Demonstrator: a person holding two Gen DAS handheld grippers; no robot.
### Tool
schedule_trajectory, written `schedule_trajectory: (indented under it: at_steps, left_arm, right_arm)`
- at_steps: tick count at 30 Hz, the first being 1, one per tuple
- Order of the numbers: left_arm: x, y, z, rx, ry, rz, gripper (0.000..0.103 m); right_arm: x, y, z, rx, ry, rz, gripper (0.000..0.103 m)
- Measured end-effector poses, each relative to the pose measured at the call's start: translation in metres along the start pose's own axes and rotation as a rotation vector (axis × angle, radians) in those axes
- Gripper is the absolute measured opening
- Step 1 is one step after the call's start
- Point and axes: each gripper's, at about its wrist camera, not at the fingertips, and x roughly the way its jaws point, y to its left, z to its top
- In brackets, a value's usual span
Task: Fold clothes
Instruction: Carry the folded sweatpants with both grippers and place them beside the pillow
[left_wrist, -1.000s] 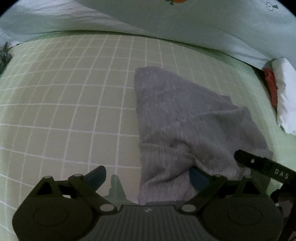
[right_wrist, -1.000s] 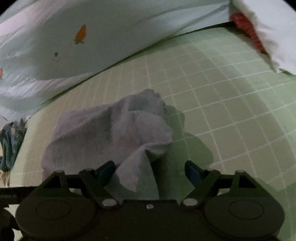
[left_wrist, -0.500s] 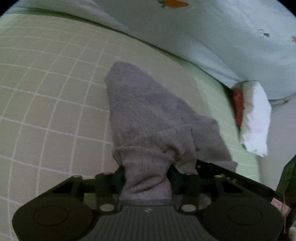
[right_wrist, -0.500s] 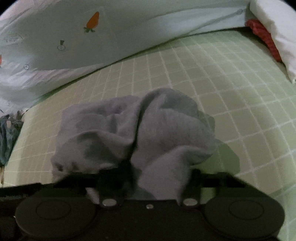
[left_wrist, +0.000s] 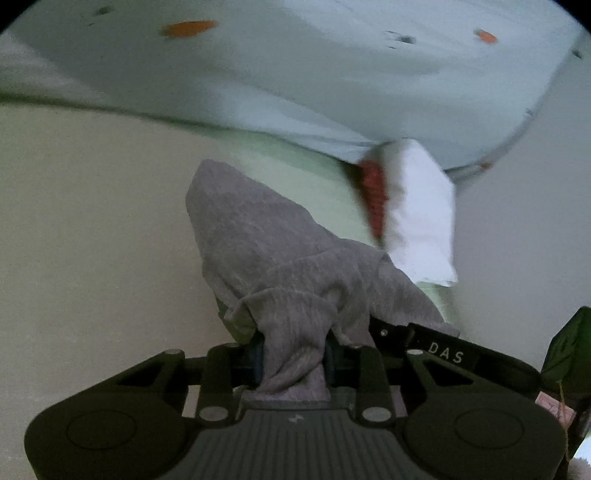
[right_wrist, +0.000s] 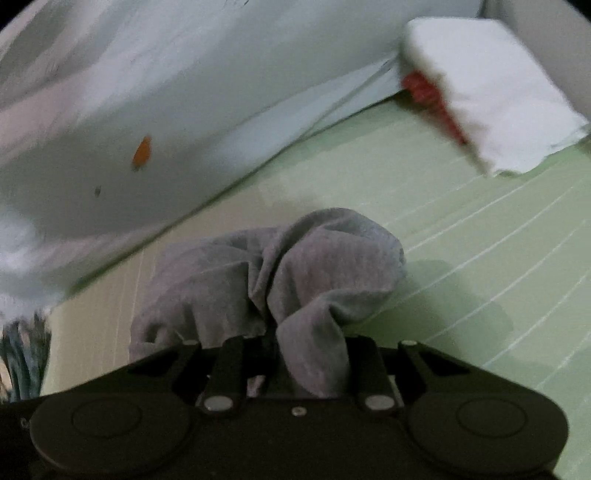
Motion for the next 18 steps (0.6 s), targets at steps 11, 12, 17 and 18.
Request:
schedule_trajectory:
  at_steps: [11,12,17,18]
  left_arm:
    - [0.097,-0.148,0.048,0.117,-0.081,-0.083,0.031]
    - [0.109,-0.164,0.054,0.13,-0.092,-0.09,0.031]
    - [0.166,-0.226,0.088,0.173,-0.131,-0.121,0.031]
    - [0.177,-0.237,0.095,0.181,-0.138,-0.127,0.031]
  right_arm:
    - [-0.041,-0.117,0.115,-0.033,-0.178,-0.028,0.02]
    - [-0.044,-0.131,0.129,-0.038,-0.194,-0.029,0.02]
    - [-0.047,-0.196,0.193,-0.072,-0.269,-0.055,0.02]
    - [-0.046,-0.205,0.206,-0.083,-0.281,-0.061,0.02]
